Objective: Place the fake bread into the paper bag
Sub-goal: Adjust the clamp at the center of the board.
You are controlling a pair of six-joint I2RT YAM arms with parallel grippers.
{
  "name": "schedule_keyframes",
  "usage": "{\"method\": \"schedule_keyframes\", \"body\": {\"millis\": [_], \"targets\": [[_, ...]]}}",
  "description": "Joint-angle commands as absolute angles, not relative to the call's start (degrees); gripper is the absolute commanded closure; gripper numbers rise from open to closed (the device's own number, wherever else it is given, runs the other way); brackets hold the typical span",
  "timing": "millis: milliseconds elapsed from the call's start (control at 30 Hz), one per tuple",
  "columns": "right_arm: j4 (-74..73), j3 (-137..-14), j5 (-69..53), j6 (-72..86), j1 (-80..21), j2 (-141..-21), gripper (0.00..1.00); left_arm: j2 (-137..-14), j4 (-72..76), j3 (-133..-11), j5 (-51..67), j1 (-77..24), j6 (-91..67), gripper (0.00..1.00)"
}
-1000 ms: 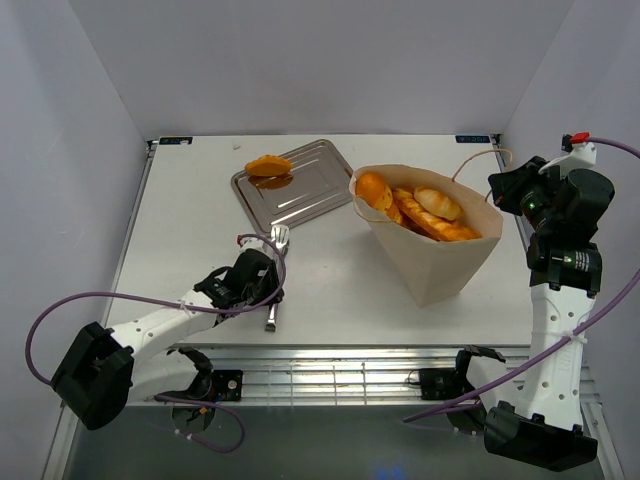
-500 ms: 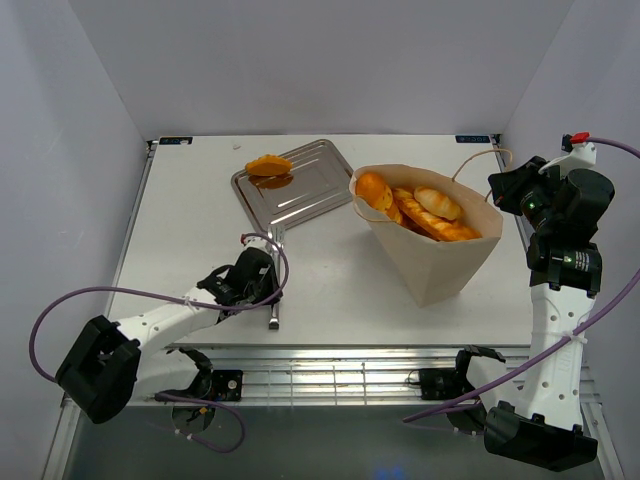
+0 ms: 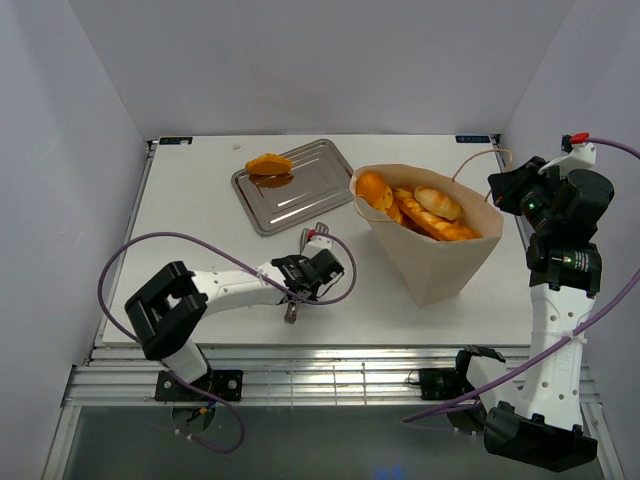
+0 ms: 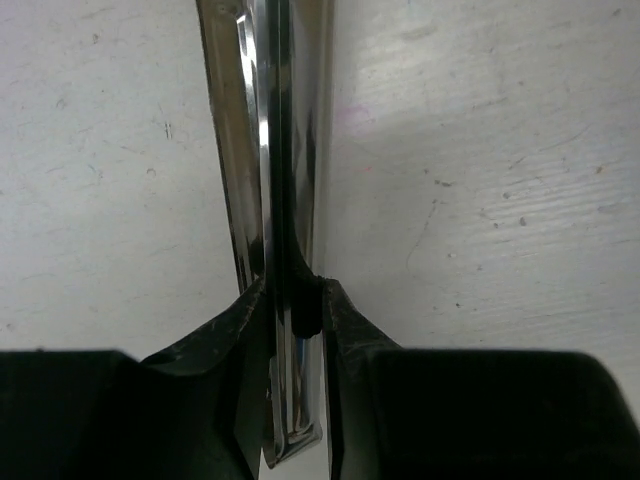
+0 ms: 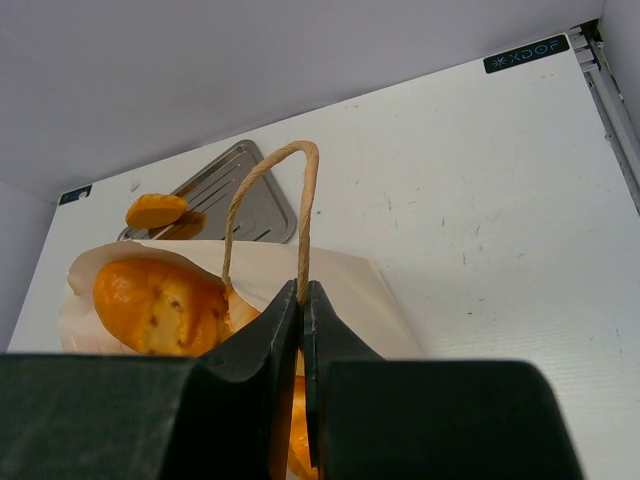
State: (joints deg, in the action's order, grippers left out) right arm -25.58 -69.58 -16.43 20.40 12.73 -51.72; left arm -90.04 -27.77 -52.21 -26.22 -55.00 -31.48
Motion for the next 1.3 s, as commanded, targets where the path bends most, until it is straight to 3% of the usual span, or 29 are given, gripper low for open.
{"method": "schedule_keyframes", "body": {"millis": [0,133,267,367,400,467,733,967,1267], "targets": [[-23.55,-70.31,-16.08,19.51,12.66,-50.80,0.92,-94.38,-37.94,-57.02,-39.52,-58.70,-32.86,1.00],[-23.56,-70.49,-16.26,19.42,12.66,-51.06,0.92,-103.08,-49.46,-62.12,-49.45,-64.32,-41.20,1.00],[-23.20,-70.22,-16.70,19.77,12.66,-51.07,0.92,-108.89,-55.02,-64.33,-51.33,-66.62,-47.10,0.99],[-23.29,-70.40,-16.35,19.69,12.66,-51.24,0.92,-107.76,-53.88,-63.46,-50.10,-67.94,-47.99,0.63],[-23.47,-70.57,-16.35,19.60,12.66,-51.24,0.92,-106.19,-52.83,-63.11,-49.84,-68.11,-47.90,0.38],[-23.55,-70.58,-16.26,19.42,12.66,-51.33,0.92,-103.81,-50.64,-61.19,-48.00,-68.29,-46.07,0.24],[-23.20,-69.96,-16.52,19.69,12.66,-51.24,0.92,-80.47,-36.93,-50.46,-39.65,-66.02,-41.84,0.08],[-23.11,-69.70,-16.79,19.78,12.57,-50.98,0.92,-63.05,-21.29,-35.00,-28.84,-57.75,-37.18,0.06],[-23.20,-70.14,-16.96,19.86,12.57,-50.80,0.92,-63.02,-9.06,-25.76,-19.53,-52.12,-35.25,0.05]]}}
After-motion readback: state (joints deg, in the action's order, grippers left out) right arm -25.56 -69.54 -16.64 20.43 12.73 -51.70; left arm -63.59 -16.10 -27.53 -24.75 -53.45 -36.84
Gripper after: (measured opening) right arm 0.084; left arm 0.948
